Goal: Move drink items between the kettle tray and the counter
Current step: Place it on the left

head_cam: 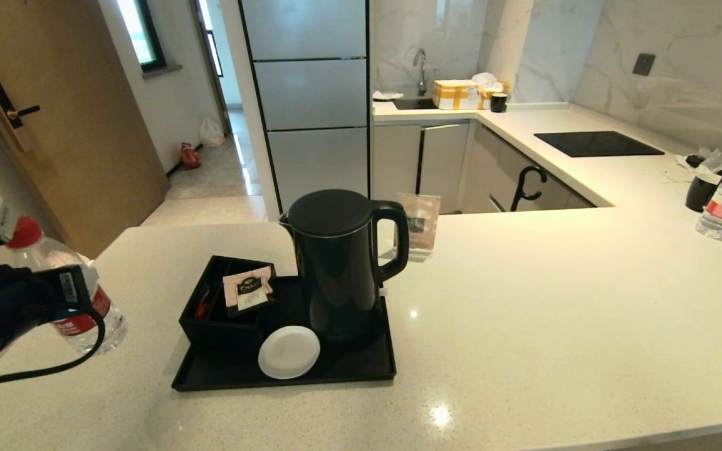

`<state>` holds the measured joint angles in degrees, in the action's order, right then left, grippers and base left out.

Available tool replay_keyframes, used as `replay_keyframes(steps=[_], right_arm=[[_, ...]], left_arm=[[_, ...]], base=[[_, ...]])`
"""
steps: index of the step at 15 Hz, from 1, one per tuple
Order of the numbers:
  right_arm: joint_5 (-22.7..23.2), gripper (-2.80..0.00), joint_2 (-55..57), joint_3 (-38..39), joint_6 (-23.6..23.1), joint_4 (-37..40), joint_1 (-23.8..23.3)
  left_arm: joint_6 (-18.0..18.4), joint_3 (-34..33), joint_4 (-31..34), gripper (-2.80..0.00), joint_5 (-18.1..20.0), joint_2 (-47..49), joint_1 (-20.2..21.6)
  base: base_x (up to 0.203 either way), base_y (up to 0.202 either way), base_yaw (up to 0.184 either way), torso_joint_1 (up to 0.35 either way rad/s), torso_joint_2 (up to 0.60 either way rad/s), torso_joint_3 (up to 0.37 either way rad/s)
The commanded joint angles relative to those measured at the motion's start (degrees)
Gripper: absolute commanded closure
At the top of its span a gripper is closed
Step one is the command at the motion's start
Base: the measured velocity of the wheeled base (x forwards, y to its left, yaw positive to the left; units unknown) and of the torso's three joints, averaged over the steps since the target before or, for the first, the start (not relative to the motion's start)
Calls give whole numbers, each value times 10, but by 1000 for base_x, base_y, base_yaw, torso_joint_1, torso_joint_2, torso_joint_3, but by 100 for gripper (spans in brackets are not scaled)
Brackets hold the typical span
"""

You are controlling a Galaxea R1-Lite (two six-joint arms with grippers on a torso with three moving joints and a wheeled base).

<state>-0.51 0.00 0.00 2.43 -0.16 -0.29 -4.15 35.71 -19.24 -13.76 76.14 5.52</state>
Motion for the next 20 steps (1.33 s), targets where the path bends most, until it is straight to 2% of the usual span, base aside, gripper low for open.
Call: replay_keyframes(steps=[1, 3, 6, 8, 16, 17, 20], right_arm=[[0, 0, 0, 0, 0, 0, 0], [0, 0, 0, 0, 0, 0, 0], [0, 0, 0, 0, 0, 0, 0], [0, 0, 0, 0, 0, 0, 0], [0, 0, 0, 0, 0, 0, 0], [0, 0, 0, 0, 0, 0, 0], [0, 0, 0, 0, 0, 0, 0]], left_arm=[[16, -11, -19, 0, 34, 35, 86], [40, -33, -78, 0, 66, 105, 122], [58, -52, -180, 0, 77, 197, 138], [68, -45, -221, 0, 79, 244, 144], [72, -12, -217, 0, 74, 285, 144], [72, -10, -217, -280, 71, 284, 144], [72, -9, -218, -280, 70, 281, 144]], base=[[0, 0, 0, 0, 0, 0], [0, 0, 0, 0, 0, 0], [0, 0, 0, 0, 0, 0], [0, 0, 0, 0, 0, 0], [0, 0, 0, 0, 0, 0], [0, 0, 0, 0, 0, 0], [0, 0, 0, 0, 0, 0]])
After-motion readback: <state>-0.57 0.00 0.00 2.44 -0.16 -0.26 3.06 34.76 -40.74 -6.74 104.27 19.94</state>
